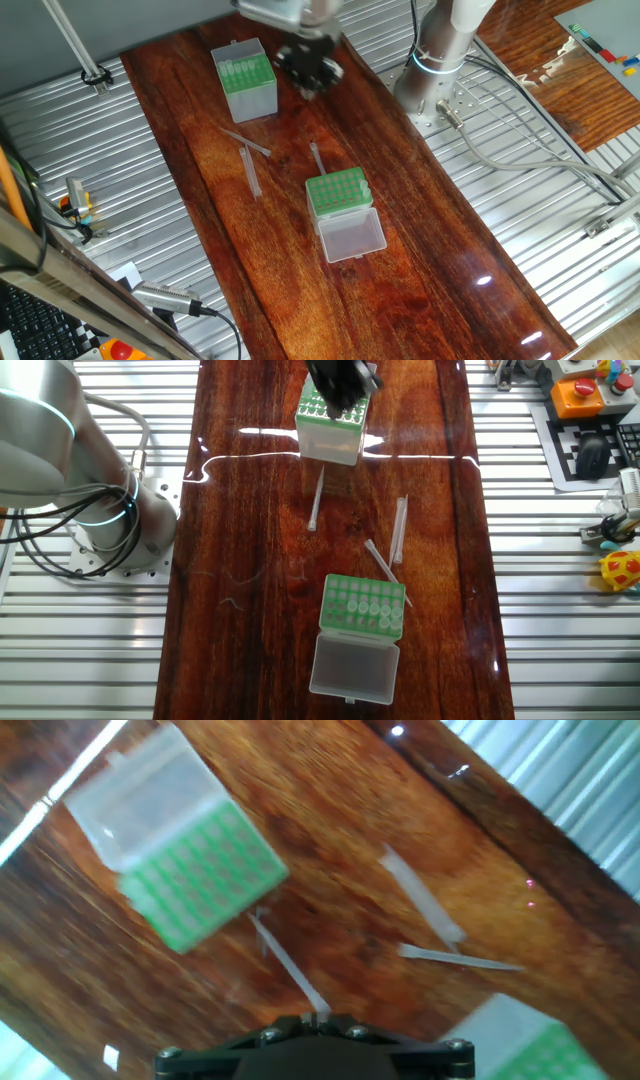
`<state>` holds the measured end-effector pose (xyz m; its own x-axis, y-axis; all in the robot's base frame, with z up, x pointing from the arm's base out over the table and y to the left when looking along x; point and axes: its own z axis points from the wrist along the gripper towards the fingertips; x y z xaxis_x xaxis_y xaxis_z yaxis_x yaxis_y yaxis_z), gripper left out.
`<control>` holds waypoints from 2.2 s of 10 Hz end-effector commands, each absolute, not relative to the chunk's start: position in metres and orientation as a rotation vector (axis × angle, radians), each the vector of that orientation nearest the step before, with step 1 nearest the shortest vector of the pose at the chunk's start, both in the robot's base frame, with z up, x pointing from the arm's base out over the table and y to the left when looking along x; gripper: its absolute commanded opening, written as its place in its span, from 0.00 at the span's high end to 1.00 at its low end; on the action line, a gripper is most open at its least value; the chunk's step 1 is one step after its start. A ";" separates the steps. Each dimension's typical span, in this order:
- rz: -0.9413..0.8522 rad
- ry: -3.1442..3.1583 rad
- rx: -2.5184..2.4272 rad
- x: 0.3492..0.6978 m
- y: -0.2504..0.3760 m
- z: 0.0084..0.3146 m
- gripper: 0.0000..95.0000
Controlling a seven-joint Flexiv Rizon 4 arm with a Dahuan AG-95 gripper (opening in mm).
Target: Transfer all large pipette tips from one holder to another
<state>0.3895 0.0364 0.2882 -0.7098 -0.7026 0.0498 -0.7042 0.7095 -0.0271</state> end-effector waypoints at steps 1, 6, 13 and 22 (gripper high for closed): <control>0.053 -2.882 1.138 0.392 0.032 0.289 0.80; 0.072 -2.918 1.003 0.392 0.032 0.289 0.80; 0.058 -2.924 0.993 0.373 0.050 0.288 0.80; -0.034 -2.833 1.258 0.339 0.089 0.271 0.80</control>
